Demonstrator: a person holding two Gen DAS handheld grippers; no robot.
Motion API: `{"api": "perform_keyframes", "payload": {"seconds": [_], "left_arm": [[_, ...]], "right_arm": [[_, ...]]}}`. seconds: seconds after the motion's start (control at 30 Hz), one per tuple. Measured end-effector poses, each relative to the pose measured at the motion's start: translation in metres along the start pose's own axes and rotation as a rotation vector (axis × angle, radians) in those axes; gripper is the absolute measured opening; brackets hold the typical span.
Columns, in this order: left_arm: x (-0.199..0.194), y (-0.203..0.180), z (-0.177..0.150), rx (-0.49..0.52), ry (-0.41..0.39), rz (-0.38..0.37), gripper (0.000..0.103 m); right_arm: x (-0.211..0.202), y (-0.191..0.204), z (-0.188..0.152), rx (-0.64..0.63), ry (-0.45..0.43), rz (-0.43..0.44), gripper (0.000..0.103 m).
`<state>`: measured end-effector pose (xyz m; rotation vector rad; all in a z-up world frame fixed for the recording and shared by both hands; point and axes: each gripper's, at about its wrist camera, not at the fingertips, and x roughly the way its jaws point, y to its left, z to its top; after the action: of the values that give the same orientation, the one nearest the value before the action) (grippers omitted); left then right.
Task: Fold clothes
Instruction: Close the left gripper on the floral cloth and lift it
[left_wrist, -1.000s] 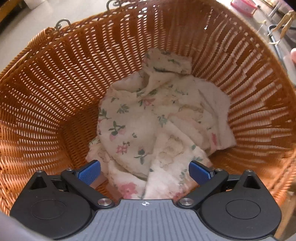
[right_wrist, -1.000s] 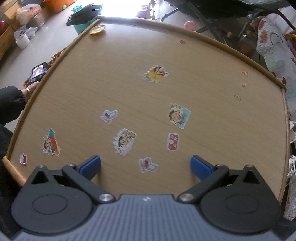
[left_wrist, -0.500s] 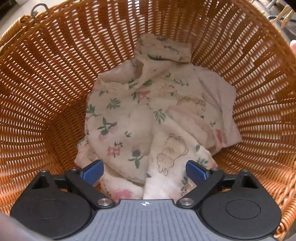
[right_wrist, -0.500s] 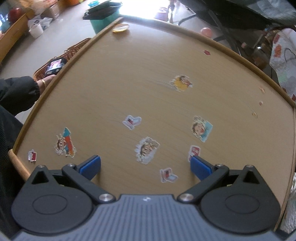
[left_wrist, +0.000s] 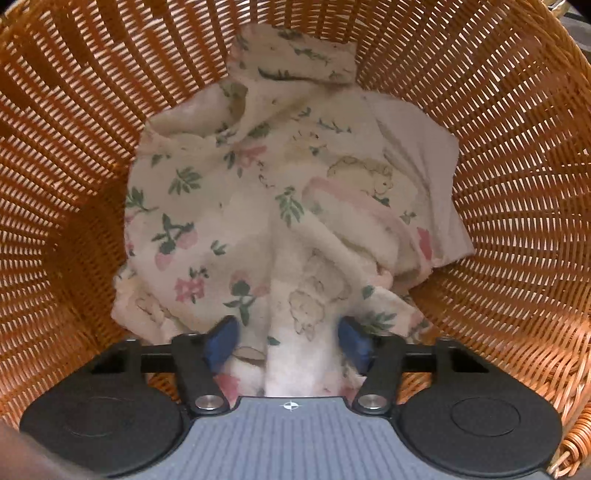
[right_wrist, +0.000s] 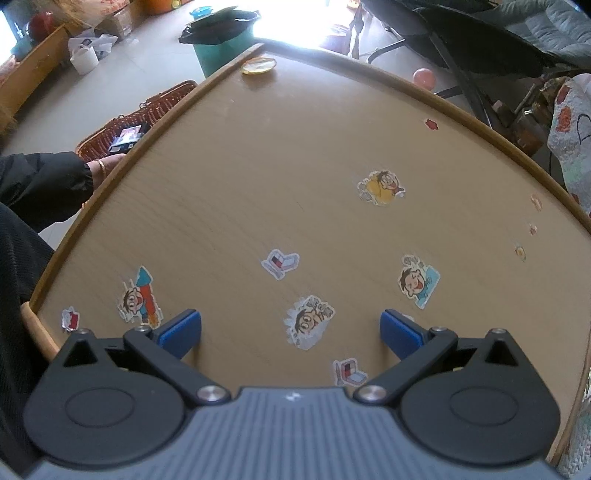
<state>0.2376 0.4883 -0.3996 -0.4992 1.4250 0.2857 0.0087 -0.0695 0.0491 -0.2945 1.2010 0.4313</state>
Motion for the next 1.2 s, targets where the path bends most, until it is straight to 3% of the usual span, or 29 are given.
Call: {"api": "perform_keyframes", "payload": {"seconds": [0.07,0.17,0.23,0.6,1.2], "left_arm": [[-0.001,0.001,-0.002,-0.003,0.001,-0.022,0.027],[-0.005,-0.001,-0.004,0.020,-0.016,-0.027,0.011],[-0.010,-0.002,-0.006,0.033,-0.045,-0.017,0.007],[-0.063,0.001,0.000,-0.010,-0.163,0.002,0.004],[-0.222,-0.017,-0.015,-0.091,-0.281,0.024,0.003]], "right_arm": [[0.000,0.000,0.000,0.002,-0.005,0.000,0.103],[0.002,0.001,0.002,0.005,-0.012,-0.002,0.103],[0.003,0.000,0.004,0.007,-0.013,-0.003,0.103],[0.006,0.000,0.003,0.024,-0.010,-0.011,0.103],[0.004,-0.014,-0.007,0.030,-0.008,-0.012,0.103]]}}
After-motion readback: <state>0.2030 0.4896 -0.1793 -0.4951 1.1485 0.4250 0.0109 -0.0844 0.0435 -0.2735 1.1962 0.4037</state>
